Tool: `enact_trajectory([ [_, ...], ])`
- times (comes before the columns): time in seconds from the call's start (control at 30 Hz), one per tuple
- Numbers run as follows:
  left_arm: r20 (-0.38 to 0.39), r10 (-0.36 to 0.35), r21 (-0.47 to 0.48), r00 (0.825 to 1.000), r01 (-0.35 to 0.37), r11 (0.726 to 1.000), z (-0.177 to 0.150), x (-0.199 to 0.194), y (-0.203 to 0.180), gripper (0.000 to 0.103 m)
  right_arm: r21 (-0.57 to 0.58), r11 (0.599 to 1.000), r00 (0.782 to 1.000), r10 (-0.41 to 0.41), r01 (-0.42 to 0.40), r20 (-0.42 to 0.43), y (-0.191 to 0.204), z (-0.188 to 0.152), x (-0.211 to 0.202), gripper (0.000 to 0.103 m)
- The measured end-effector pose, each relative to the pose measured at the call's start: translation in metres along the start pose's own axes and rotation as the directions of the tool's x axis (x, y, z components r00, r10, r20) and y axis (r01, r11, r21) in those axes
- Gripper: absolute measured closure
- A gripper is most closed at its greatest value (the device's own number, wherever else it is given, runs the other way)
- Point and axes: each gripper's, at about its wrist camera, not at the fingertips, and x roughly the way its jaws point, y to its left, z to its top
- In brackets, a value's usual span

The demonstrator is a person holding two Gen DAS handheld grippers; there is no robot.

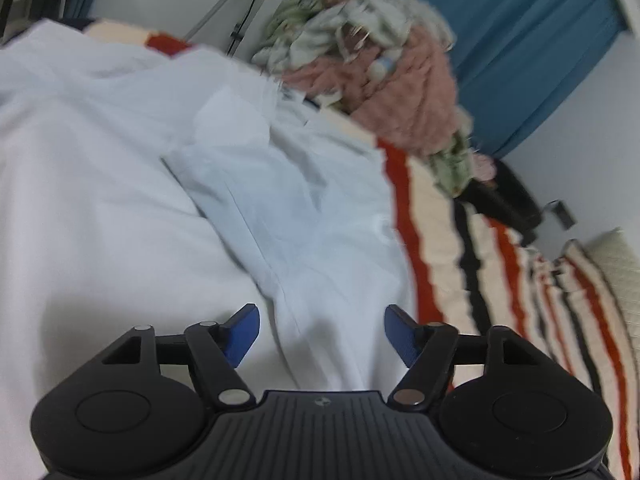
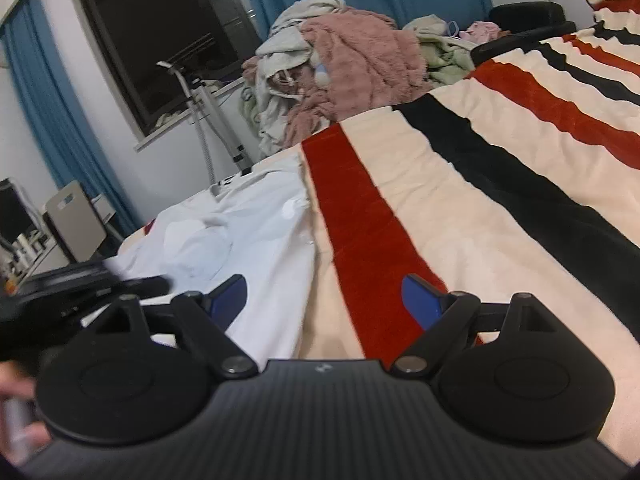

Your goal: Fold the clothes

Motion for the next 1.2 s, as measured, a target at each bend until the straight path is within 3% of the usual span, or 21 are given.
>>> enact_trajectory([
  [0.1, 0.009, 0.052, 0.037, 0.999, -0.052, 0.998, 0.015, 0.040, 0.001, 0.075, -0.004, 1.000, 1.000, 0.010, -0.010, -0.013, 0.000, -0.003, 0.010, 0.017],
  [0.13, 0.008, 0.056, 0.060, 0.998, -0.056, 0.997, 0.021, 0.048, 0.001, 0.097, -0.006, 1.000, 1.000, 0.013, -0.014, -0.017, 0.000, -0.005, 0.014, 0.017],
  [0.2, 0.022, 0.060, 0.132, 0.998, -0.063, 0.989, 0.033, 0.057, -0.005, 0.097, -0.002, 1.000, 1.000, 0.014, -0.014, -0.028, -0.001, -0.006, 0.023, 0.017],
  [0.27, 0.090, 0.114, 0.226, 0.989, -0.132, 0.965, 0.044, 0.055, -0.018, 0.097, 0.015, 1.000, 0.999, 0.016, -0.015, -0.049, -0.002, -0.009, 0.032, 0.017],
  [0.4, 0.223, 0.261, 0.338, 0.939, -0.326, 0.883, 0.054, 0.057, -0.036, 0.097, 0.033, 0.999, 0.997, 0.021, -0.018, -0.077, -0.004, -0.012, 0.043, 0.017],
  [0.5, 0.160, 0.259, 0.301, 0.953, -0.297, 0.906, 0.047, 0.054, -0.025, 0.086, 0.030, 0.999, 0.997, 0.023, -0.021, -0.079, -0.003, -0.014, 0.044, 0.017],
  [0.63, 0.074, 0.222, 0.214, 0.972, -0.233, 0.949, 0.021, 0.022, -0.005, 0.057, 0.024, 1.000, 0.997, 0.016, -0.014, -0.072, -0.003, -0.014, 0.042, 0.017],
  [0.67, 0.057, 0.212, 0.197, 0.976, -0.219, 0.956, 0.011, 0.008, -0.001, 0.055, 0.020, 1.000, 0.998, 0.015, -0.014, -0.069, -0.003, -0.014, 0.042, 0.017],
  [0.83, -0.050, 0.182, 0.121, 0.982, -0.175, 0.977, -0.053, -0.065, 0.020, 0.050, -0.026, 1.000, 0.999, 0.013, -0.014, -0.043, 0.004, -0.014, 0.029, 0.017],
  [1.03, -0.197, 0.201, 0.056, 0.960, -0.194, 0.979, -0.148, -0.127, 0.042, 0.050, -0.088, 0.996, 1.000, 0.012, -0.013, -0.011, 0.013, -0.016, 0.010, 0.017],
  [1.1, -0.203, 0.223, 0.061, 0.953, -0.215, 0.975, -0.166, -0.138, 0.045, 0.052, -0.108, 0.994, 1.000, 0.013, -0.013, 0.000, 0.016, -0.017, 0.003, 0.017],
  [1.13, -0.208, 0.233, 0.063, 0.950, -0.224, 0.972, -0.170, -0.143, 0.045, 0.059, -0.119, 0.993, 1.000, 0.013, -0.012, 0.006, 0.018, -0.017, 0.000, 0.017],
  [1.2, -0.235, 0.216, 0.053, 0.948, -0.209, 0.976, -0.175, -0.150, 0.045, 0.059, -0.128, 0.992, 1.000, 0.012, -0.012, 0.002, 0.021, -0.020, -0.009, 0.017],
])
